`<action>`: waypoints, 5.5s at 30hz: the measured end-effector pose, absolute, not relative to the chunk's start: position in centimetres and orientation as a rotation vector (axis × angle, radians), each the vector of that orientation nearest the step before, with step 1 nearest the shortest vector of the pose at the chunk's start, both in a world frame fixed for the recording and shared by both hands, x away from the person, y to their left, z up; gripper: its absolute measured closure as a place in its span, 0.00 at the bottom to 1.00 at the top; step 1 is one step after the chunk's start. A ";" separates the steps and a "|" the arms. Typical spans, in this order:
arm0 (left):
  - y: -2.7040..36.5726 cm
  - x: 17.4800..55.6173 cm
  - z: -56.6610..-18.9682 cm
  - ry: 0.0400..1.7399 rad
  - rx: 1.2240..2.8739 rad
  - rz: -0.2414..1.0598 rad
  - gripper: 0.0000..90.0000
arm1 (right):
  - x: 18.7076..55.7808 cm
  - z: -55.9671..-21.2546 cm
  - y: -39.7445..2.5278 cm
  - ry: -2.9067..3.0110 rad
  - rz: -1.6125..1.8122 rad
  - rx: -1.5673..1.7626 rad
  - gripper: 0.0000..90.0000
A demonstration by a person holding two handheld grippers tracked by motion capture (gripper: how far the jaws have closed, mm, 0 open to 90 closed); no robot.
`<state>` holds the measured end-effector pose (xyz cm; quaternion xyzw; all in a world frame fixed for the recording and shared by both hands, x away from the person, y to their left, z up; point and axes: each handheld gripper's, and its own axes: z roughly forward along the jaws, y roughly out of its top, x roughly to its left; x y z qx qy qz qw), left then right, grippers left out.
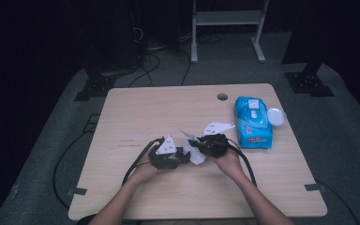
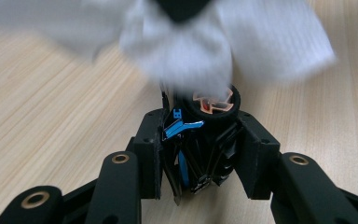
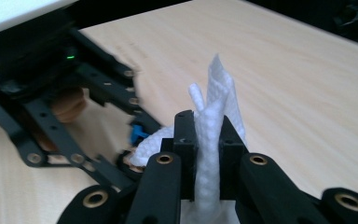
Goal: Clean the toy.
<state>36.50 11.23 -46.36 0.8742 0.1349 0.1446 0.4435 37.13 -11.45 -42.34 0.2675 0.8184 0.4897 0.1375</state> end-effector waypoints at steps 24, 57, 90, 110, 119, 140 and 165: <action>11.2 36.5 -46.3 0.340 2.173 0.360 0.64 | 36.7 -43.0 -13.3 2.378 1.406 0.792 0.91; 11.3 36.5 -46.2 0.342 2.182 0.363 0.64 | 38.5 -43.2 -18.2 2.285 1.286 0.968 0.91; 11.9 36.7 -46.0 0.355 2.180 0.346 0.64 | 36.6 -43.2 -11.6 2.422 1.373 0.777 0.91; 12.2 36.6 -45.7 0.335 2.180 0.356 0.53 | 36.1 -43.3 -11.4 2.427 1.381 0.776 0.91; 12.4 36.3 -45.6 0.293 2.197 0.342 0.66 | 36.7 -42.9 -13.2 2.368 1.350 0.841 0.91; 11.9 36.5 -44.6 0.303 2.265 0.297 0.49 | 36.3 -42.7 -16.6 2.270 1.448 0.920 0.91; 11.3 37.6 -43.7 0.342 2.348 0.237 0.66 | 36.5 -43.5 -14.9 2.356 1.525 0.855 0.91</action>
